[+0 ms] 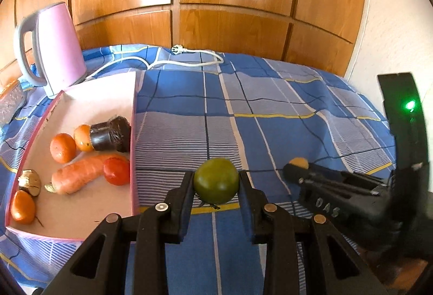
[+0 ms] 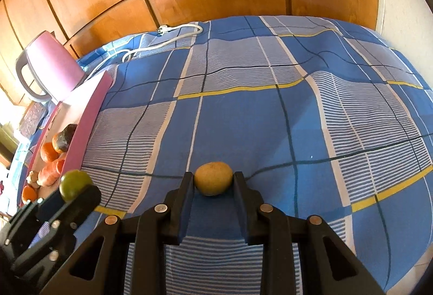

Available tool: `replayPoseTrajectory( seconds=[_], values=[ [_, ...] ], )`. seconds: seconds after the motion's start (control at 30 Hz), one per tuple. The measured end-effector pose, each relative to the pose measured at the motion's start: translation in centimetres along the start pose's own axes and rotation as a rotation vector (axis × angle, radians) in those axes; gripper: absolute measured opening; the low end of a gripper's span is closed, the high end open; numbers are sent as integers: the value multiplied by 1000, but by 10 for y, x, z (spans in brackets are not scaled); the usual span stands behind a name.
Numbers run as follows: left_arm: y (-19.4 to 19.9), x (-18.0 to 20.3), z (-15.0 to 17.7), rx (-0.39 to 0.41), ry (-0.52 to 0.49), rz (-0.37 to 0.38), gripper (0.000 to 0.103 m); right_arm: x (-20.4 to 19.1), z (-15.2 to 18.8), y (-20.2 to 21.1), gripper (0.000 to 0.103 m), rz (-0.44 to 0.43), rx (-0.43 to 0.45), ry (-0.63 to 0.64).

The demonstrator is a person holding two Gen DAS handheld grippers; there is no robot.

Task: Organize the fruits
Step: 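Carry the lime and potato over the pink tray with both tools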

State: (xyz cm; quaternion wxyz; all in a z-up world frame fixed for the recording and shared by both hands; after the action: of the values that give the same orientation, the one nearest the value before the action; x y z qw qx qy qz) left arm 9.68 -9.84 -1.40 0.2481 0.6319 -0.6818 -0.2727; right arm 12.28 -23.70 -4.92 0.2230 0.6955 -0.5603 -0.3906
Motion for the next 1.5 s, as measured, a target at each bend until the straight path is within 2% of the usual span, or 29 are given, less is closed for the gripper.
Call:
replayPoseTrajectory(
  seconds=[0.47,0.8,1.23,1.5],
  values=[
    [20,-10,-3,37,27,-18,31,-23,8,9,29,-36,32,79],
    [33,-35,-9,75,72,-63,31,-25,9,10,29,-35,32,88],
    [41,-67,-7,86,134,-118,31,-41,18,9,29,-39,22,145],
    [43,-86,-6,84,166,-146,31,-50,25,9,29,-71,6,141]
  ],
)
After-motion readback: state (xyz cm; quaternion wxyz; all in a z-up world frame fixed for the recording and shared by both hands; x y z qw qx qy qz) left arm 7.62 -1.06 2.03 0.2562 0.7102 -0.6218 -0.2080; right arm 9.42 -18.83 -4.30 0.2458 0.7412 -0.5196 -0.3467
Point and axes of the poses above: each gripper's, at about its wrist camera, not at the fingertips, and y roughly against the way its jaws point, x to its right, z to its underside, the point moved 2 cm from there along -y, roughly the way its jaws point, and after that the axes turned 7 degrees about -z, right-handed, at the moved point
